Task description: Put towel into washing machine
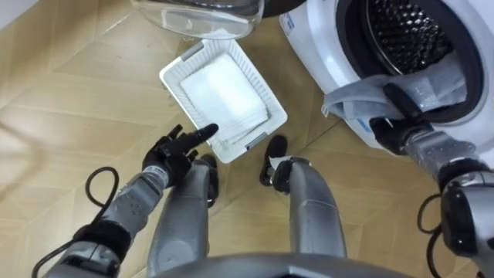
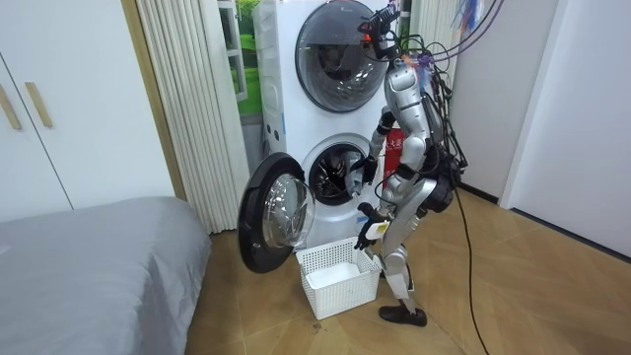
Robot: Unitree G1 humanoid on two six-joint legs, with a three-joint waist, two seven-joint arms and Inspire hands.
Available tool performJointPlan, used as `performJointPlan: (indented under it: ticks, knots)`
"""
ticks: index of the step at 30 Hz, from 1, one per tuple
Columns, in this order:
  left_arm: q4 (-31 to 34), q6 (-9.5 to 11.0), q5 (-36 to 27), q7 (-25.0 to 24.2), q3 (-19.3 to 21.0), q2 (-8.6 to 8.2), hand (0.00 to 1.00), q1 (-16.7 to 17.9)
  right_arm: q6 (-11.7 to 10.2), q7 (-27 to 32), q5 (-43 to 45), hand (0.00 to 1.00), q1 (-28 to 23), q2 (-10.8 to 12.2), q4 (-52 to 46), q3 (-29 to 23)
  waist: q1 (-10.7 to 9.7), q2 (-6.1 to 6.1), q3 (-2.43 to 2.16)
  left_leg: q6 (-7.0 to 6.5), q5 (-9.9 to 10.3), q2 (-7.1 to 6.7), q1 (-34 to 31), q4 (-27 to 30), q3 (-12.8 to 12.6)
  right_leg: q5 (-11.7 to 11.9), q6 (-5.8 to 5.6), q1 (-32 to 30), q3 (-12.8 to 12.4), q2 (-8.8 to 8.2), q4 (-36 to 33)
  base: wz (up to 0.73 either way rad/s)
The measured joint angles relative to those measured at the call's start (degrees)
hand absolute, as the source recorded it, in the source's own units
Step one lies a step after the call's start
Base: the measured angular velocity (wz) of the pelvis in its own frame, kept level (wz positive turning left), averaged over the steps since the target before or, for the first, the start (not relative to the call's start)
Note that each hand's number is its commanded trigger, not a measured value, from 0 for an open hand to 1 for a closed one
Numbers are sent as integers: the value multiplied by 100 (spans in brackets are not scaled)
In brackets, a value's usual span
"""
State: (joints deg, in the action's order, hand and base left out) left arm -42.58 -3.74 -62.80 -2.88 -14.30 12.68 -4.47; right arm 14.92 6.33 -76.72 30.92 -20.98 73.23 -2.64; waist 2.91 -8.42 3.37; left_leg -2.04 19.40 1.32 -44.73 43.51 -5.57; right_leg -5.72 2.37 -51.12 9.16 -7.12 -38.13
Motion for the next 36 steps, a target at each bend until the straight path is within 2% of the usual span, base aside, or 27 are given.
performJointPlan:
  ticks: [3,7,9,10,12,13,15,20,22,25,27,28,29,32,34,36]
  knots:
    - [57,2,0,97,121,-6,0,87,217,177,-110,100,227,-7,4,-178,-143,-45,-1,-56,23,-20,-53,82,-52,10,-30,-38,21,-78,-62,0]
    - [237,10,-5,245,128,0,0,182,245,419,-296,100,404,-16,57,-353,-153,-48,-2,-117,32,-39,-149,184,-77,58,-96,-103,-29,-83,-76,1]
    - [273,18,-5,284,161,16,0,213,251,588,-405,100,441,-16,57,-513,-227,-66,-1,-160,28,-98,-171,202,-77,65,-126,-115,-24,-155,-109,9]
    - [289,27,-5,290,173,18,0,226,255,635,-409,87,451,-16,57,-542,-247,-71,-2,-172,29,-114,-171,205,-78,61,-138,-115,-26,-176,-121,8]
    - [350,55,-3,368,183,36,0,226,255,842,-427,17,488,-16,64,-563,-275,-111,0,-226,42,-123,-185,235,-104,57,-178,-125,-24,-234,-153,5]
    - [357,62,0,385,179,36,0,222,255,896,-428,0,513,-16,76,-588,-286,-114,-1,-239,41,-124,-193,239,-111,61,-188,-128,-20,-248,-154,4]
    - [432,71,0,450,177,36,0,230,255,1183,-541,0,607,-19,99,-797,-295,-115,-2,-304,52,-105,-225,260,-204,76,-222,-158,-8,-291,-151,0]
    - [756,160,-2,658,176,4,0,290,195,1877,-1084,0,738,-124,91,-1013,-328,-113,-2,-360,69,-112,-272,301,-255,42,-270,-203,39,-369,-193,1]
    - [810,196,-2,692,172,-2,0,266,39,2133,-1263,0,788,-173,92,-1043,-330,-111,-3,-366,72,-111,-270,298,-270,31,-269,-205,41,-374,-197,0]
    - [839,294,-2,730,174,-30,0,268,-391,2448,-1458,0,792,-265,83,-1285,-337,-102,-6,-367,72,-104,-268,269,-283,14,-272,-208,43,-374,-195,0]
    - [838,338,-15,735,169,-32,0,276,-907,2624,-1603,0,780,-475,19,-1512,-338,-85,-13,-366,72,-90,-254,235,-304,14,-271,-202,41,-362,-166,-2]
    - [838,360,-15,735,168,-37,0,267,-937,2630,-1645,0,772,-558,5,-1547,-339,-82,-14,-366,72,-87,-246,226,-311,16,-270,-200,38,-359,-159,-6]
    - [814,386,-9,734,161,-44,0,253,-879,2734,-1772,0,792,-569,-25,-1604,-337,-64,-24,-366,73,-80,-225,218,-325,17,-268,-188,23,-346,-154,-4]
    - [788,432,0,683,105,-62,0,147,-1047,2895,-1774,0,781,-570,-25,-1618,-248,-47,-28,-366,73,-74,-183,194,-355,18,-267,-165,4,-341,-154,-1]
    - [756,474,28,620,72,-58,0,107,-1073,2937,-1776,0,787,-570,-25,-1619,-242,-28,-25,-366,73,-73,-156,190,-364,18,-268,-141,-2,-341,-150,0]
    - [729,548,58,548,-34,-52,0,90,-1181,2979,-1823,0,786,-570,-24,-1619,-240,31,-24,-367,72,-60,-113,142,-392,27,-279,-94,5,-342,-109,6]
